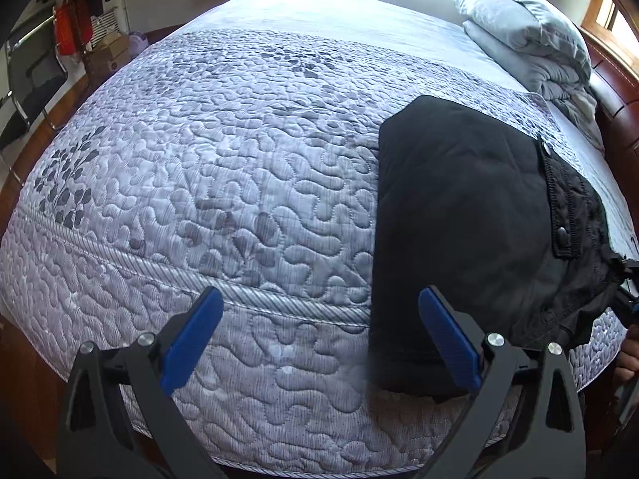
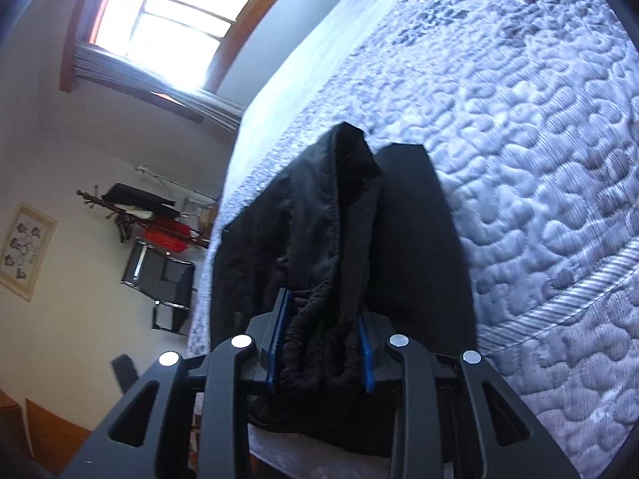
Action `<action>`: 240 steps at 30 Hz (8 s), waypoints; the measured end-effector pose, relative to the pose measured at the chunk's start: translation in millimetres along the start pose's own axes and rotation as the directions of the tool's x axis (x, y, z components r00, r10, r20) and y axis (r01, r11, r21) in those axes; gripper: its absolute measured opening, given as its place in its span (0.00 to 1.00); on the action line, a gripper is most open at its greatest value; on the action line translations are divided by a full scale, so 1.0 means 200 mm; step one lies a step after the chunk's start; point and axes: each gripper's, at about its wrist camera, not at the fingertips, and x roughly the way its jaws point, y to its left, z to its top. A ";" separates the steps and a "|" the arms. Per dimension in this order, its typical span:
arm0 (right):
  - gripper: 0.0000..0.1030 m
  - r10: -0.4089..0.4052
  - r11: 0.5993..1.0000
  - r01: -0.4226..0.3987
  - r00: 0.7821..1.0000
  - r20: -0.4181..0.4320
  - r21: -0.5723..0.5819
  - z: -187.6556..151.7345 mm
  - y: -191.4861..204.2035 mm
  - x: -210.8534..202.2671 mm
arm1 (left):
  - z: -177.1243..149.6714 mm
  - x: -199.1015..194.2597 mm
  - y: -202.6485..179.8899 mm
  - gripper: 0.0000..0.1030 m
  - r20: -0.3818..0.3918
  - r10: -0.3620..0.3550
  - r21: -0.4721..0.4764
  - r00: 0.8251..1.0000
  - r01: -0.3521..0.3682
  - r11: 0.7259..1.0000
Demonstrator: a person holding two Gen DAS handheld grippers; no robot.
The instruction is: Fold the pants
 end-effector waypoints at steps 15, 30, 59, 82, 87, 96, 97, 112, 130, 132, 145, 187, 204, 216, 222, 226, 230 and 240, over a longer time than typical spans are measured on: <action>0.58 -0.008 1.000 0.008 1.000 -0.028 -0.009 -0.11 -0.11 -0.21 | -0.01 -0.01 -0.05 0.95 -0.007 0.004 0.037 1.000 -0.004 0.999; 0.31 -0.052 0.998 0.052 0.999 0.002 -0.026 -0.10 -0.10 -0.29 | -0.03 -0.02 -0.09 0.95 -0.024 0.006 0.060 1.000 -0.004 0.998; 0.35 -0.203 0.974 0.201 0.979 -0.008 -0.106 -0.14 -0.08 -0.35 | -0.01 -0.07 -0.15 0.96 -0.039 -0.016 0.143 0.999 0.021 0.990; 0.96 -0.299 0.887 0.344 0.936 0.184 -0.307 0.04 0.31 -0.43 | 0.21 -0.18 -0.25 0.97 0.026 -0.196 0.169 0.980 0.189 0.967; 0.96 -0.232 0.953 0.251 0.965 0.124 -0.169 0.09 0.18 -0.42 | 0.23 0.00 -0.07 0.97 -0.109 -0.446 -0.022 0.888 0.446 0.895; 0.97 -0.290 0.950 0.269 0.949 0.127 0.155 0.09 -0.03 -0.47 | 0.18 0.32 0.12 0.97 -0.188 -0.681 -0.327 0.708 0.608 0.723; 0.97 -0.271 0.956 0.251 0.954 0.128 0.152 0.09 -0.03 -0.47 | 0.18 0.35 0.12 0.97 -0.203 -0.684 -0.328 0.700 0.610 0.721; 0.97 -0.331 0.936 0.307 0.935 -0.129 -0.172 0.13 0.02 -0.28 | 0.19 0.66 -0.14 0.97 -0.374 -0.709 -0.320 0.598 0.634 0.704; 0.97 -0.094 0.995 0.076 0.939 -0.330 -0.068 0.26 -0.30 -0.10 | 0.22 0.66 -0.27 0.97 -0.408 -0.685 -0.266 0.603 0.639 0.722; 0.97 -0.085 0.995 0.062 0.933 -0.349 -0.077 0.25 -0.29 -0.06 | 0.23 0.68 -0.27 0.97 -0.414 -0.687 -0.271 0.597 0.640 0.719; 0.71 -0.073 0.993 0.027 0.911 -0.407 -0.118 0.19 -0.19 0.07 | 0.21 0.59 -0.40 0.95 -0.372 -0.662 -0.244 0.651 0.619 0.746; 0.54 -0.117 0.980 0.065 0.952 -0.283 -0.185 0.30 -0.13 0.12 | 0.35 0.61 -0.32 0.46 -0.230 -0.677 -0.204 0.699 0.646 0.736; 0.52 -0.194 0.935 0.125 0.964 -0.182 -0.333 0.26 0.14 0.06 | 0.39 0.57 -0.38 0.34 -0.140 -0.711 -0.161 0.689 0.693 0.703; 0.51 -0.188 0.895 0.128 0.977 -0.100 -0.427 0.32 0.31 0.03 | 0.50 0.54 -0.44 0.34 -0.078 -0.728 -0.126 0.681 0.717 0.685; 0.51 -0.170 0.893 0.122 0.983 -0.073 -0.432 0.44 0.37 0.08 | 0.64 0.55 -0.46 0.34 -0.045 -0.728 -0.110 0.684 0.721 0.684; 0.51 -0.146 0.906 0.098 0.986 -0.086 -0.412 0.53 0.36 0.14 | 0.72 0.56 -0.45 0.34 -0.024 -0.721 -0.105 0.693 0.715 0.691; 0.51 -0.141 0.925 0.084 0.981 -0.130 -0.371 0.57 0.30 0.23 | 0.72 0.60 -0.41 0.34 -0.045 -0.710 -0.127 0.703 0.701 0.702; 0.53 -0.180 0.946 0.127 0.971 -0.157 -0.298 0.57 0.11 0.31 | 0.66 0.70 -0.35 0.42 -0.055 -0.716 -0.145 0.696 0.703 0.696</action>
